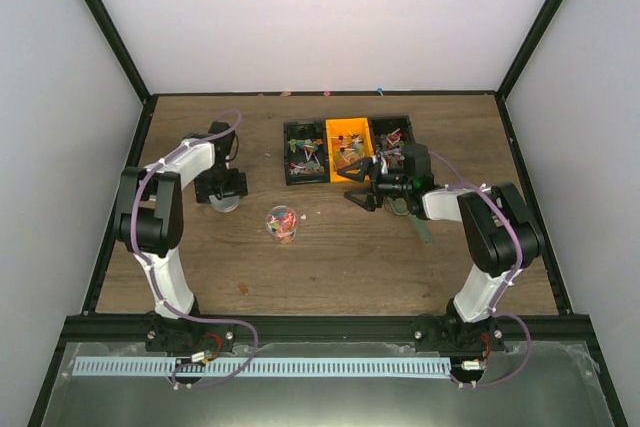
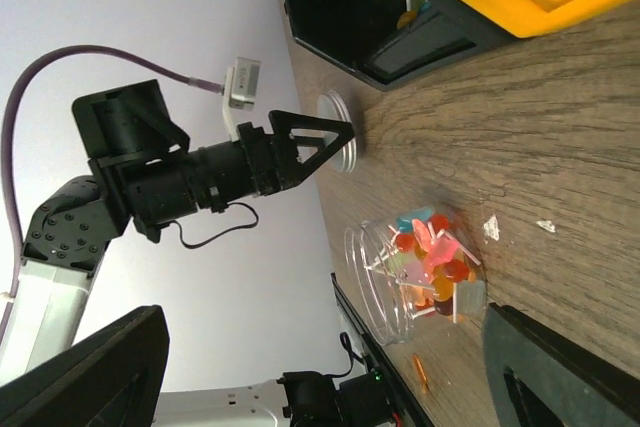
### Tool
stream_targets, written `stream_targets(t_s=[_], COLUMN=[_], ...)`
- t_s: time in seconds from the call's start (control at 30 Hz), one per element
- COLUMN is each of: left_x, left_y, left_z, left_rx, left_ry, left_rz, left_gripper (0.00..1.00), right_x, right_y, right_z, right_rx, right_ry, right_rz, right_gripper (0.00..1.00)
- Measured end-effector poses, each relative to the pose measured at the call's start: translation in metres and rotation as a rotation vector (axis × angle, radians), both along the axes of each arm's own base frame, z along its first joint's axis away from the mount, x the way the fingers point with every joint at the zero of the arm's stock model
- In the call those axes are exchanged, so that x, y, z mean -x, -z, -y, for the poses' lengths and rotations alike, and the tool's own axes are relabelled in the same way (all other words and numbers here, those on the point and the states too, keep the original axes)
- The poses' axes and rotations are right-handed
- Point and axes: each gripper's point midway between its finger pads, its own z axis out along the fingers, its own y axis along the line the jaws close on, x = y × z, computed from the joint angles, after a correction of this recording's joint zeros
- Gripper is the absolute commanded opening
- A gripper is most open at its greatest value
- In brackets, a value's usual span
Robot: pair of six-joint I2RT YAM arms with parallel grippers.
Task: Pack the candies
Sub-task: Pick up the box lid from the center of the board.
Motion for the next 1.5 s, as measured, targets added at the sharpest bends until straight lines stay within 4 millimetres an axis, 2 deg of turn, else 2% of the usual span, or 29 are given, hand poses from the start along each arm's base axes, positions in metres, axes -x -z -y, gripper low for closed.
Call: stream_targets(t_s=[0.2, 0.37, 0.6, 1.03, 1.27, 1.5], left_x=[0.002, 0.007, 0.008, 0.022, 0.035, 0.054], left_y=[-0.012, -0.018, -0.032, -0.054, -0.059, -0.06], left_z=[0.001, 0.011, 0.039, 0.101, 0.121, 0.141], left_rx=[0.003, 0.007, 0.013, 0.026, 0.021, 0.011], left_ry=[0.013, 0.047, 0.122, 0.275, 0.335, 0.401], left_rz=[0.015, 0.013, 0.026, 0.045, 0.027, 0.003], left_gripper=[0.87, 0.87, 0.87, 0.87, 0.87, 0.86], right_x=[0.006, 0.008, 0.007, 0.013, 0.024, 0.024], right_y=[0.008, 0.006, -0.006, -0.003, 0.009, 0.004], right_z=[0.002, 0.004, 0.005, 0.01, 0.014, 0.015], right_rx=[0.009, 0.015, 0.016, 0.029, 0.046, 0.045], right_ry=[0.004, 0.017, 0.026, 0.047, 0.058, 0.061], right_rz=[-0.021, -0.015, 0.033, 0.029, -0.004, 0.013], right_gripper=[0.87, 0.87, 0.87, 0.87, 0.87, 0.87])
